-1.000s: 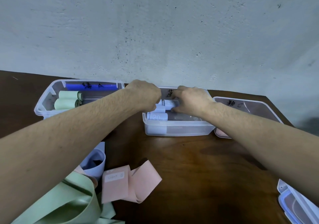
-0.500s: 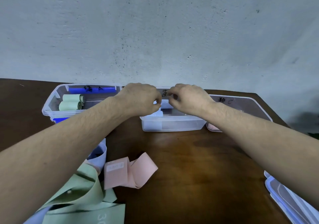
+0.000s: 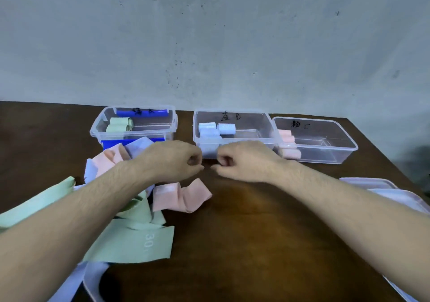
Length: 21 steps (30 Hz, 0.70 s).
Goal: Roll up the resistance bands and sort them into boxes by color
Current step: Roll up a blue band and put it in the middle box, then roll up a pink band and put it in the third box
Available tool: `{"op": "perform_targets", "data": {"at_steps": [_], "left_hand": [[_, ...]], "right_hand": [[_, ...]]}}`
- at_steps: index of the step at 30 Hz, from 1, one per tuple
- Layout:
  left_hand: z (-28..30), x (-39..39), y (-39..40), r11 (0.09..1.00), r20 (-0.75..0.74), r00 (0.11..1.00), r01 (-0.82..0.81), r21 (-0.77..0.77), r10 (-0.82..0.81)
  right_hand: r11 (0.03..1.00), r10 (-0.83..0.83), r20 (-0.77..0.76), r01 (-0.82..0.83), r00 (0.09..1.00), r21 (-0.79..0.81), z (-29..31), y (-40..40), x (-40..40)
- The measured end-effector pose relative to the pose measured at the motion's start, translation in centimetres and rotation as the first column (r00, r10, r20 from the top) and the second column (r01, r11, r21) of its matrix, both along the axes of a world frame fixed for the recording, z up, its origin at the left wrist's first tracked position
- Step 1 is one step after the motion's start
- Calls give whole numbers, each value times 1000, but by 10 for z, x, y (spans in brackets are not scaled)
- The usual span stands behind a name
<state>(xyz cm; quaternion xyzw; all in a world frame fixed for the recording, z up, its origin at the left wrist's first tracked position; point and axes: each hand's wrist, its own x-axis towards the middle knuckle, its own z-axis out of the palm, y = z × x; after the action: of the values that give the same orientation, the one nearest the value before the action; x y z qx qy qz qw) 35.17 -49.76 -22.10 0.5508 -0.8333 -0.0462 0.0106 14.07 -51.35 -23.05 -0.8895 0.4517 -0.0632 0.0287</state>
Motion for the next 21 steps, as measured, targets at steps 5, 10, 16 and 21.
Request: {"op": "perform_targets", "data": {"at_steps": [5,10,16,21], "left_hand": [[-12,11,28,985,99,994,24,173,-41],[-16,13,49,985,293,950,64,161,-109],[-19,1,69,994,167,984,43,105,-60],[-20,-20,76,996,78,997,-32,79,26]], "right_hand": [[962,192,-1,-188,981,197,-18,23,10],[931,231,12,-225,973,287,-34,34,20],[966,168,83,-180,982,185,-33,52,15],[897,-30,133,-32,991,440,-24,66,-10]]}}
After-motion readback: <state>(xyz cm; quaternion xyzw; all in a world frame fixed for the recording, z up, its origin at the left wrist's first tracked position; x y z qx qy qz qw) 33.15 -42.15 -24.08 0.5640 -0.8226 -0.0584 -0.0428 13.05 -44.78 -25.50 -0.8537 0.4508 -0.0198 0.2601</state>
